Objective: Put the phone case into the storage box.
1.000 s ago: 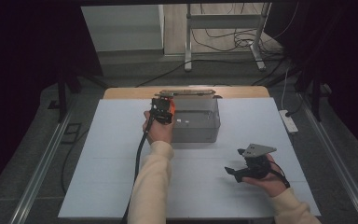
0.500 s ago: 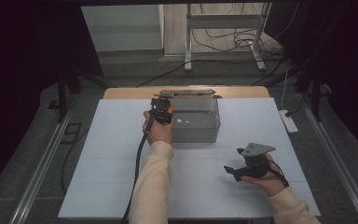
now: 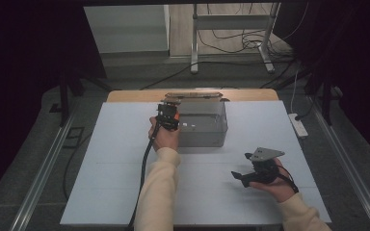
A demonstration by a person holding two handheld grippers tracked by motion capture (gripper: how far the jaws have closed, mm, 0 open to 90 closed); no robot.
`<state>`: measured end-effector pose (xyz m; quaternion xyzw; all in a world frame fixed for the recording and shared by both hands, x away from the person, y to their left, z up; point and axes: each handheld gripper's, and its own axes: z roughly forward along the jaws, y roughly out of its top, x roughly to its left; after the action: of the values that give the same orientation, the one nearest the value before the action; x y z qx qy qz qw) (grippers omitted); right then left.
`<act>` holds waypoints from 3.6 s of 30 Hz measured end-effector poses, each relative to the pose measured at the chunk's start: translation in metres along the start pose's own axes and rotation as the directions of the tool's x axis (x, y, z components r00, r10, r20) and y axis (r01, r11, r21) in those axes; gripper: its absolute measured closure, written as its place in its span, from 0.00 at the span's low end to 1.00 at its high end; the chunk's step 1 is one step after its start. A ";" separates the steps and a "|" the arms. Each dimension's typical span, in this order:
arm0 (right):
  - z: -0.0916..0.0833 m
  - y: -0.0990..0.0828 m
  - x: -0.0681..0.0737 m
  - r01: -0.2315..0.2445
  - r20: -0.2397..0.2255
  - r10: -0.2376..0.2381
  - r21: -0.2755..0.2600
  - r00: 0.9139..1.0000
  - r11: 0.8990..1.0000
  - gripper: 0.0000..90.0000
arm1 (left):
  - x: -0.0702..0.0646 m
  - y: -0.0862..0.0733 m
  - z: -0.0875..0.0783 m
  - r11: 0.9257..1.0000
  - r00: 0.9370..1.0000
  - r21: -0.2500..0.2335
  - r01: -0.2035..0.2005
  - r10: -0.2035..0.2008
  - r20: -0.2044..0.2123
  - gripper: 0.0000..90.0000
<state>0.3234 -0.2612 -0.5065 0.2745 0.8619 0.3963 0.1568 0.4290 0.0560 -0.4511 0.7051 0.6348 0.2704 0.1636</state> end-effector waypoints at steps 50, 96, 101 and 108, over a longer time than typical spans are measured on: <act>-0.002 0.000 -0.004 -0.017 0.004 0.017 -0.014 1.000 1.000 0.13 | 0.016 -0.003 -0.035 0.988 0.983 -0.142 -0.060 0.083 0.162 0.36; -0.029 -0.027 0.004 -0.167 0.000 0.168 -0.089 0.986 0.982 0.14 | 0.074 -0.093 -0.055 0.899 0.735 -0.393 -0.194 0.399 0.549 0.26; -0.032 -0.030 0.005 -0.181 0.010 0.182 -0.087 0.983 0.980 0.14 | 0.084 -0.116 -0.060 0.896 0.735 -0.405 -0.181 0.397 0.550 0.26; -0.035 -0.032 0.006 -0.161 0.035 0.165 -0.088 0.986 0.983 0.14 | 0.103 -0.151 -0.064 0.906 0.741 -0.394 -0.154 0.370 0.561 0.24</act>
<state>0.2904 -0.2956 -0.5096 0.3457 0.8154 0.4381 0.1537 0.2745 0.1715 -0.4689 0.8009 0.3843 0.1420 0.4367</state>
